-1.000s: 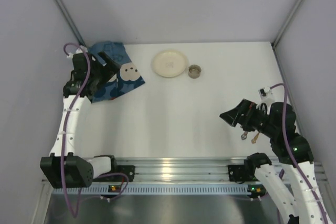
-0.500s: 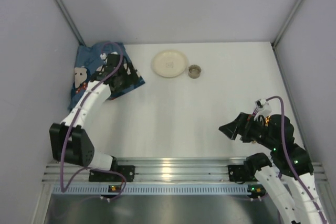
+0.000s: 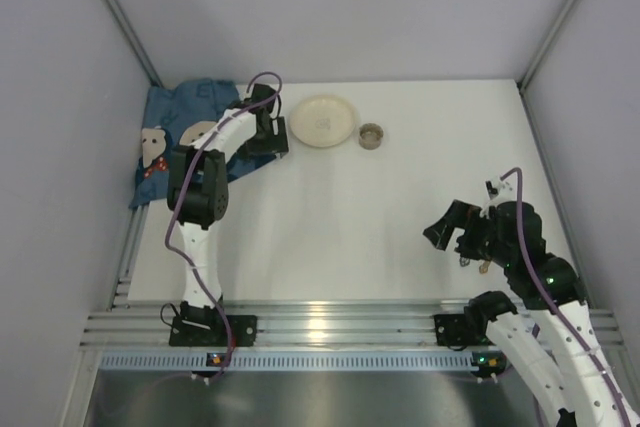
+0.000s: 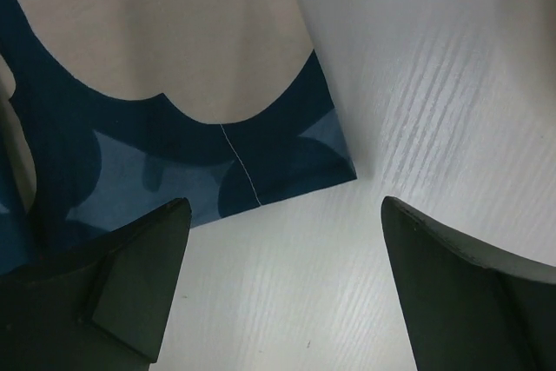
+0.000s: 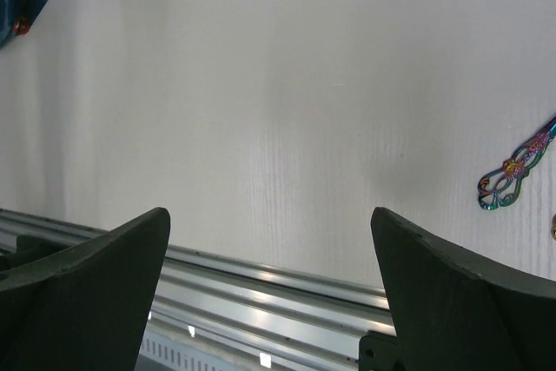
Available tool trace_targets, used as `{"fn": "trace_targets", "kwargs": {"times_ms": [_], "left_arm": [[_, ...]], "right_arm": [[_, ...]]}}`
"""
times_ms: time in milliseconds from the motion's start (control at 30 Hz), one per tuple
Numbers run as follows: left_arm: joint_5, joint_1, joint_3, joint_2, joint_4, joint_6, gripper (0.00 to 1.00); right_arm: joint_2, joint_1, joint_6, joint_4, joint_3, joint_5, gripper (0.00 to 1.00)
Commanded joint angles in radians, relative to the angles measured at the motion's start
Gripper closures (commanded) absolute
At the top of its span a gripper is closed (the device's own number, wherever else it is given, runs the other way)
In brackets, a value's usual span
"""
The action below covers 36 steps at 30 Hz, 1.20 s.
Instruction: Set the dinner table for one person
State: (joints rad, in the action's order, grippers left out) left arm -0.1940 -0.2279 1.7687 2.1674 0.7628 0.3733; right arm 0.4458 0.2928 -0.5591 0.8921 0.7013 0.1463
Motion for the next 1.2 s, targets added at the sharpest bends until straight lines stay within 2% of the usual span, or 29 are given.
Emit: {"fn": "trace_targets", "kwargs": {"times_ms": [0,167,300,333,367,467,500,600,733,933,1033,1100,1167], "left_arm": [[0.015,0.032,0.063,0.028,0.009,-0.034,0.04],[-0.021,0.042,0.078,0.077,-0.007,-0.056,0.09],[-0.030,0.050,0.072,0.118,0.015,-0.066,0.24],[-0.018,0.055,0.064,0.118,0.015,-0.068,0.31],[-0.003,0.064,0.049,0.121,0.010,-0.068,0.46],[0.024,0.074,0.028,0.124,0.000,-0.065,0.79],[0.027,0.075,0.029,0.121,0.004,-0.062,1.00],[0.056,0.073,0.009,0.092,0.004,-0.048,1.00],[0.079,0.059,-0.063,-0.035,0.001,-0.033,1.00],[0.039,-0.065,-0.284,-0.274,0.013,-0.008,1.00],[0.041,-0.224,-0.411,-0.409,0.013,0.033,1.00],[0.054,-0.301,-0.439,-0.477,0.018,0.074,1.00],[0.053,-0.425,-0.449,-0.503,0.023,0.146,1.00]], "right_arm": [[0.022,0.011,-0.042,-0.064,0.027,-0.089,0.00],[0.042,0.011,-0.067,-0.082,0.043,-0.111,0.00],[0.082,0.011,-0.029,-0.067,0.076,-0.131,0.00],[0.086,0.011,-0.024,-0.064,0.082,-0.137,0.00],[0.091,0.012,-0.019,-0.059,0.087,-0.139,0.00],[0.099,0.011,-0.010,-0.056,0.099,-0.136,0.00],[0.097,0.011,-0.007,-0.056,0.101,-0.133,0.00],[0.096,0.012,0.008,-0.055,0.104,-0.120,0.00],[0.102,0.011,0.034,-0.051,0.116,-0.079,0.00],[0.097,0.012,0.080,-0.004,0.155,-0.059,0.00],[0.082,0.012,0.090,0.048,0.178,-0.085,0.00],[0.074,0.012,0.091,0.091,0.191,-0.097,0.00],[0.071,0.011,0.099,0.123,0.201,-0.103,0.00]]}}
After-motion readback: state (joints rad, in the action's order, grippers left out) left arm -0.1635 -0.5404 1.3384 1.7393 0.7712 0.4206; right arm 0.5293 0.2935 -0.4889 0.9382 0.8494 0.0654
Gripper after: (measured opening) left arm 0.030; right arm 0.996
